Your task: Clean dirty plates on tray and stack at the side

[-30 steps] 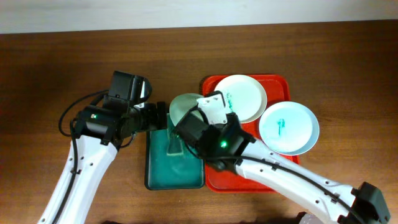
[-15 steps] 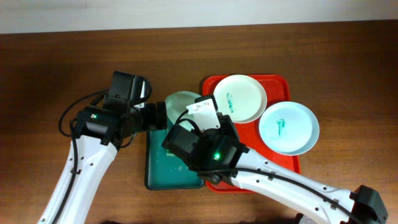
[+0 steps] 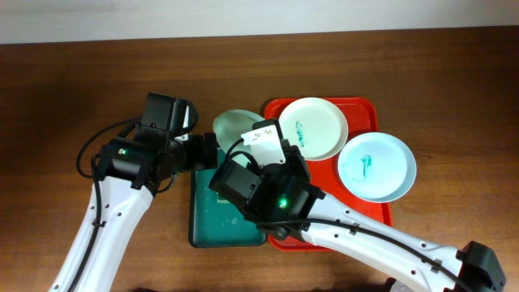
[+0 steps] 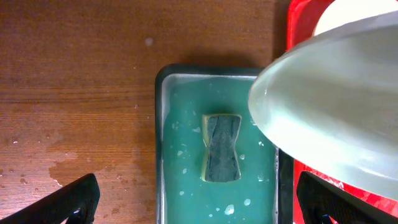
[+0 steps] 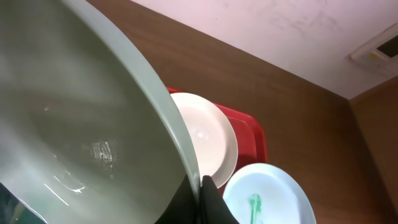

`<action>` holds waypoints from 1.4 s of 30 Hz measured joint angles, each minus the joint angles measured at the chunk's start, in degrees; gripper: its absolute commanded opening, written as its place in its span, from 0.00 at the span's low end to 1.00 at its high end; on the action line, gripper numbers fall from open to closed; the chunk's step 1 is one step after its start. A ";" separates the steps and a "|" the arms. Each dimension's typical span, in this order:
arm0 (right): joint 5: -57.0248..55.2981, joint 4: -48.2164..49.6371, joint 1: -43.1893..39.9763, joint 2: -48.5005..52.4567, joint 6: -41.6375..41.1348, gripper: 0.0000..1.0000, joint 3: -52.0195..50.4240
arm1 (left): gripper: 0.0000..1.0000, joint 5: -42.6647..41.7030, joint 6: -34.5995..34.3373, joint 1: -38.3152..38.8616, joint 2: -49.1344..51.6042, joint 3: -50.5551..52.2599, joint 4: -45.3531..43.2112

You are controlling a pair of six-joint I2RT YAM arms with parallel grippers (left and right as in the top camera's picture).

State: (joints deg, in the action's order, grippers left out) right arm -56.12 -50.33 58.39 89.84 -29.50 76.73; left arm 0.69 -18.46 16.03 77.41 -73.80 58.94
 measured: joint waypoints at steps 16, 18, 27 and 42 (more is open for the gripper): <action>4.76 -6.05 -2.23 0.07 -4.52 0.04 0.50 | 0.99 0.00 0.00 0.00 0.00 0.00 0.00; 22.88 -7.67 -10.80 0.11 -8.61 0.04 0.61 | 0.99 0.00 0.00 0.00 0.00 0.00 -0.04; 67.98 -17.40 -88.21 -13.77 5.14 0.04 2.01 | 0.99 0.17 0.00 -0.22 0.00 0.00 0.00; 76.83 -9.03 -107.10 8.83 14.78 0.53 -3.67 | 0.99 0.22 0.00 -0.22 0.00 -0.02 0.02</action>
State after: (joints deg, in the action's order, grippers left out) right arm 20.71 -59.35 -48.71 98.67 -14.72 73.06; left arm 0.91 -18.46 15.81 77.41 -73.82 58.96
